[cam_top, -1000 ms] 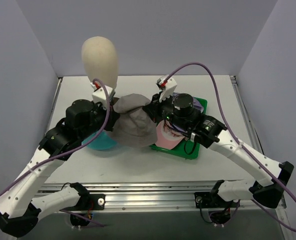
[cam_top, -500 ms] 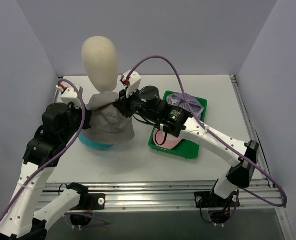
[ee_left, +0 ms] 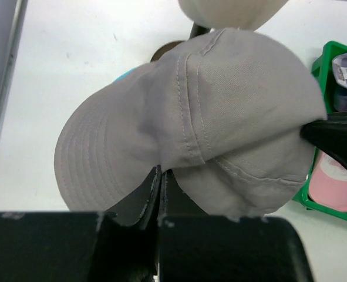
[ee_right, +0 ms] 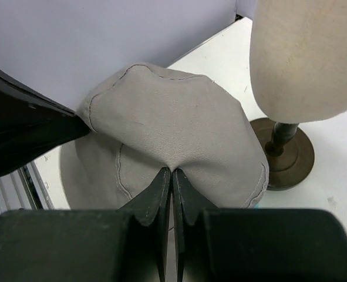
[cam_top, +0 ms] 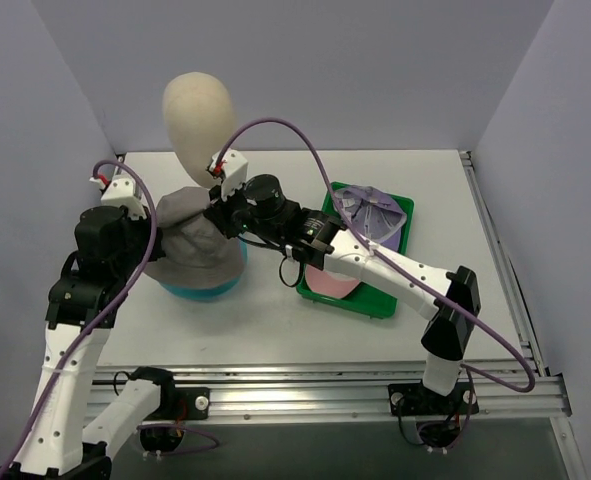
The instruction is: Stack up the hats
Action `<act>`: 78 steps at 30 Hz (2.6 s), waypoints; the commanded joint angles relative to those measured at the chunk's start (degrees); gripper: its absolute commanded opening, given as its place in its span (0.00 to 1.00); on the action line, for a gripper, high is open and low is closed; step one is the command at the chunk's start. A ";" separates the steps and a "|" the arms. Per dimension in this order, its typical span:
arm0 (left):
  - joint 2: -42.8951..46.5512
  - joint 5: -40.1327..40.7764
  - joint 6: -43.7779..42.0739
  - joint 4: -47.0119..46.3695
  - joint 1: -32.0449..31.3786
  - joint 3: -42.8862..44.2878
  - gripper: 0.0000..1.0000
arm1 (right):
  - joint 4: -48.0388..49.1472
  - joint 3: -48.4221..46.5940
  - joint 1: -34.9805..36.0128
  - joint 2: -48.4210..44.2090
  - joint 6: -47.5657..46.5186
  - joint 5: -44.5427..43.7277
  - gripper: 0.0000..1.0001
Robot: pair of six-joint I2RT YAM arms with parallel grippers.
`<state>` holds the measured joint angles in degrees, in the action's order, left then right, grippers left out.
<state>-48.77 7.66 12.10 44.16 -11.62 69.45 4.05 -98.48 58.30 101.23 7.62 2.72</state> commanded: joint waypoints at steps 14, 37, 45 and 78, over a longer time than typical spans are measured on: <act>-4.83 -17.30 11.36 2.60 22.74 -1.60 0.81 | -0.19 -4.88 1.37 3.10 -1.20 0.52 0.22; -6.59 -56.17 34.12 -36.23 48.36 -26.03 0.70 | 11.93 18.13 -2.67 -17.45 10.58 7.39 0.31; -10.28 -56.97 37.82 -47.05 48.44 -28.58 0.50 | 14.92 27.98 -7.67 -23.97 12.51 9.84 0.30; -11.96 -43.79 27.89 -36.07 48.18 -32.18 0.03 | 40.66 42.40 -14.18 -9.30 38.16 10.38 0.44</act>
<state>-62.61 -39.07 41.30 8.56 36.47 38.79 36.05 -58.02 44.07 90.45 38.00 15.64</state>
